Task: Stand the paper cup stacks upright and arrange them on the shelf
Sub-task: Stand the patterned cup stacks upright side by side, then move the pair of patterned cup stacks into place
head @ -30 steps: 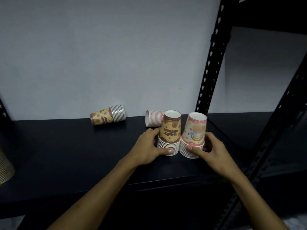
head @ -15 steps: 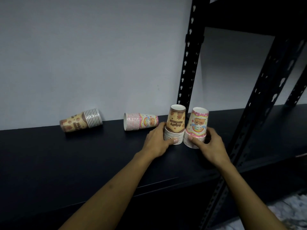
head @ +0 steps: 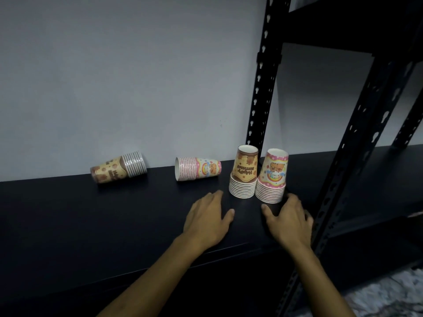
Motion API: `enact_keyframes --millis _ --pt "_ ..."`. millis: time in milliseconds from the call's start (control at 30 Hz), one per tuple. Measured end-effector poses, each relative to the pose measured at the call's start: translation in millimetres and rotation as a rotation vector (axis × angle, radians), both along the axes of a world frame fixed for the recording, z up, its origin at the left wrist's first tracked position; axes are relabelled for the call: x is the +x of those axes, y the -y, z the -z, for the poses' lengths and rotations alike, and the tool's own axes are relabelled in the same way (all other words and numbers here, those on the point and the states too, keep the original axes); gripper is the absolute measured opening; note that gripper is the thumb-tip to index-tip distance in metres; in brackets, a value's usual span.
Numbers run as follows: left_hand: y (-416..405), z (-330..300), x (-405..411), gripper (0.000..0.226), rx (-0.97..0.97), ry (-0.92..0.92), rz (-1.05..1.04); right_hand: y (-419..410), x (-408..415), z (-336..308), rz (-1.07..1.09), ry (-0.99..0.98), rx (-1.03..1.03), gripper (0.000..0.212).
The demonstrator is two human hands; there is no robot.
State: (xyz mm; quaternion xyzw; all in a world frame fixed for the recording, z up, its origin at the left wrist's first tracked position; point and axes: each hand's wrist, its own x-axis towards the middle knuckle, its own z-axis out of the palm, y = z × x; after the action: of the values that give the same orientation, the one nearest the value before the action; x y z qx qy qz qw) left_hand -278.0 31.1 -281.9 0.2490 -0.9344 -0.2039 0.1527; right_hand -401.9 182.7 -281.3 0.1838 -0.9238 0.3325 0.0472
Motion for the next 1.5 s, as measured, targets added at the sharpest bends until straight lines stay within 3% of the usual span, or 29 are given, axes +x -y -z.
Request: enact_keyframes --millis 200,367,500,633,767,900,1067,1200,1367,1433,1500 --pt "13.3 -5.4 62.0 0.054 -0.096 0.004 0.067 10.6 49.6 13.2 -0.079 -0.065 0.236 0.06" --pt "74.4 -21.9 101.9 0.042 -0.292 -0.007 -0.079 50.5 69.6 4.2 -0.33 -0.086 0.316 0.056" --pt "144.7 -32.5 125.5 0.063 -0.373 0.003 -0.336 99.3 71.8 1.6 -0.452 -0.104 0.374 0.059" --pt "198.2 -28.0 144.0 0.095 -0.265 0.04 -0.515 139.1 68.3 -1.8 -0.464 -0.085 0.371 0.059" --pt "218.7 -14.8 143.1 0.11 -0.125 -0.016 -0.538 166.6 62.8 -6.8 -0.394 -0.04 0.153 0.063" --pt "236.9 -3.9 144.4 0.085 0.069 -0.177 -0.517 194.5 55.5 -17.4 -0.164 0.171 -0.243 0.07" --pt "247.5 -1.0 144.9 0.057 0.127 -0.294 -0.549 236.8 40.7 -34.2 0.109 0.413 -0.434 0.085" --pt "253.8 -5.8 145.2 0.057 0.271 -0.438 -0.52 254.7 34.6 -39.0 -0.001 0.6 -0.624 0.102" --pt "259.3 -14.8 149.0 0.063 0.644 -0.804 -0.521 247.0 24.7 -25.4 -0.084 0.627 -0.86 0.067" --pt "263.3 -18.2 151.1 0.055 0.906 -0.959 -0.499 241.5 23.6 -24.1 -0.075 0.633 -0.952 0.063" --pt "262.0 -23.4 151.7 0.048 1.015 -1.042 -0.429 236.7 24.9 -27.4 -0.116 0.675 -1.02 0.067"
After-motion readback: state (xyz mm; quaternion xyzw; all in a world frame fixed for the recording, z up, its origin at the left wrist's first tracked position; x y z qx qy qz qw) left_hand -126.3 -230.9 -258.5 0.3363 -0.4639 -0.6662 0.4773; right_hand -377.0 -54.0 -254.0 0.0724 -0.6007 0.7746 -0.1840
